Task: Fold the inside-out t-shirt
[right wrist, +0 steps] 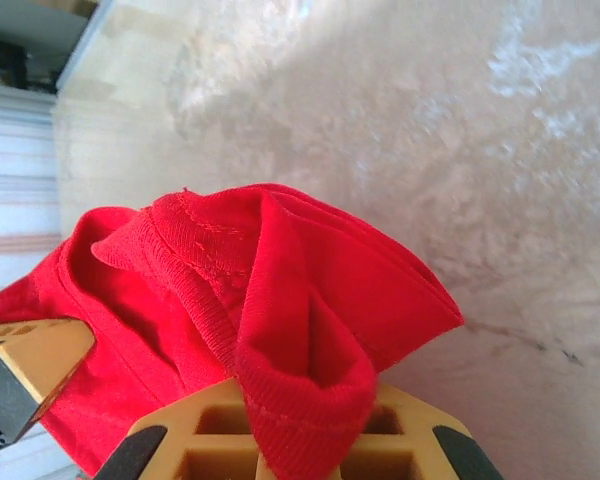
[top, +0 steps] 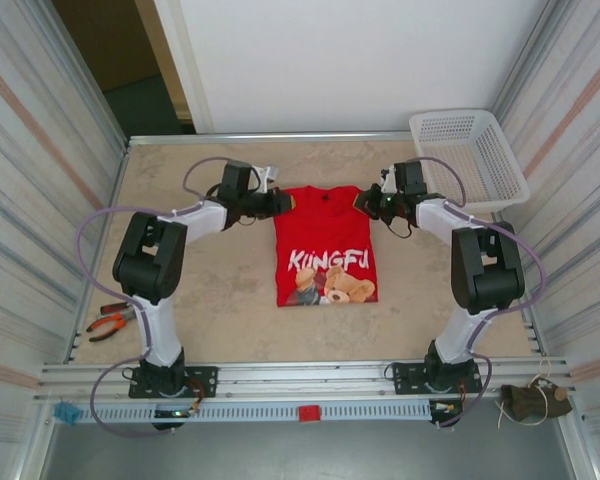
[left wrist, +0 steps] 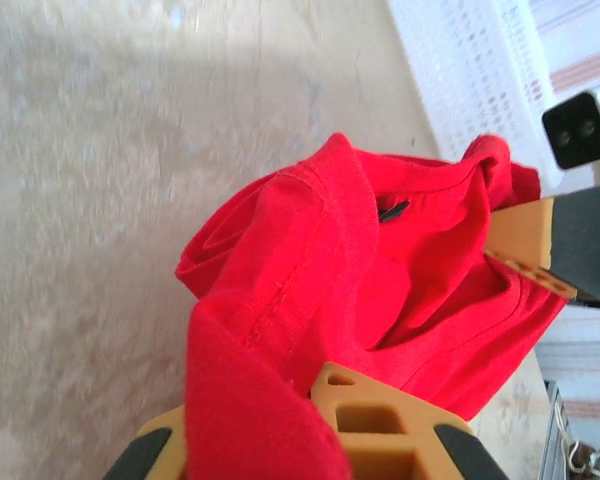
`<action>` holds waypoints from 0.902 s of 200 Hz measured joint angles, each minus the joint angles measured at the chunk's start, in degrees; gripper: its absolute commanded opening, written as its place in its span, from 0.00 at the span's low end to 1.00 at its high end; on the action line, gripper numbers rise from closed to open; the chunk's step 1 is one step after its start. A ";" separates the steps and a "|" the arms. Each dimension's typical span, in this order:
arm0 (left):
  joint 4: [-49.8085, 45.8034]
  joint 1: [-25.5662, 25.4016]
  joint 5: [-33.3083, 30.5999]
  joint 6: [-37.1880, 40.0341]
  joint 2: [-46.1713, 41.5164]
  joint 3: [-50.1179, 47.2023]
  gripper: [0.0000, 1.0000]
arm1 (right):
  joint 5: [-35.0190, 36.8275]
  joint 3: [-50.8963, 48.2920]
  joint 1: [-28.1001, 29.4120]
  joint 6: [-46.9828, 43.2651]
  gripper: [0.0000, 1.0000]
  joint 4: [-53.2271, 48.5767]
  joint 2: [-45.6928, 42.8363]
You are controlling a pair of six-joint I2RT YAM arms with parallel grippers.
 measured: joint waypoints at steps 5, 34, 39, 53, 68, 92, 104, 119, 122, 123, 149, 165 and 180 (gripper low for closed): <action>-0.17 0.28 0.02 -0.09 0.11 0.79 0.00 | -0.22 0.74 -0.04 0.26 0.00 -0.13 0.13; -1.77 1.81 0.13 -0.94 1.95 8.39 0.00 | -0.85 7.98 -0.20 2.01 0.00 -0.83 2.03; -2.34 2.05 0.15 -0.98 2.25 9.99 0.00 | -0.87 9.49 -0.26 2.23 0.00 -0.94 2.38; -3.87 2.69 0.17 -1.11 2.58 14.73 0.00 | -1.11 13.86 -0.50 3.21 0.00 -1.18 3.15; -5.55 3.19 0.59 -1.05 2.56 19.96 0.00 | -1.40 17.84 -0.94 3.63 0.00 -1.60 3.26; -6.54 3.80 1.05 -0.85 2.10 26.25 0.00 | -1.73 22.16 -1.60 4.33 0.00 -1.40 2.71; -6.69 3.82 1.18 -0.85 0.85 26.67 0.00 | -1.88 22.18 -1.73 4.55 0.00 -1.57 1.49; -6.14 3.76 1.40 -0.87 -1.03 25.22 0.00 | -1.86 20.65 -1.86 4.57 0.00 -0.83 -0.52; -6.05 3.74 1.46 -0.87 -1.49 24.61 0.00 | -1.90 19.78 -1.86 4.57 0.00 -0.57 -1.20; -6.03 3.74 1.49 -0.90 -1.64 24.41 0.00 | -1.88 19.56 -1.86 4.59 0.00 -0.52 -1.40; -2.95 2.47 1.38 -0.66 -8.41 12.02 0.00 | -1.70 8.83 -1.25 4.68 0.00 1.84 -8.00; -0.81 0.57 0.68 -0.42 -12.87 1.60 0.00 | -0.92 0.15 -0.04 4.61 0.00 2.78 -12.33; 1.11 -1.68 -0.52 0.02 -16.28 -8.07 0.00 | 0.55 -8.33 1.73 4.50 0.00 3.39 -16.13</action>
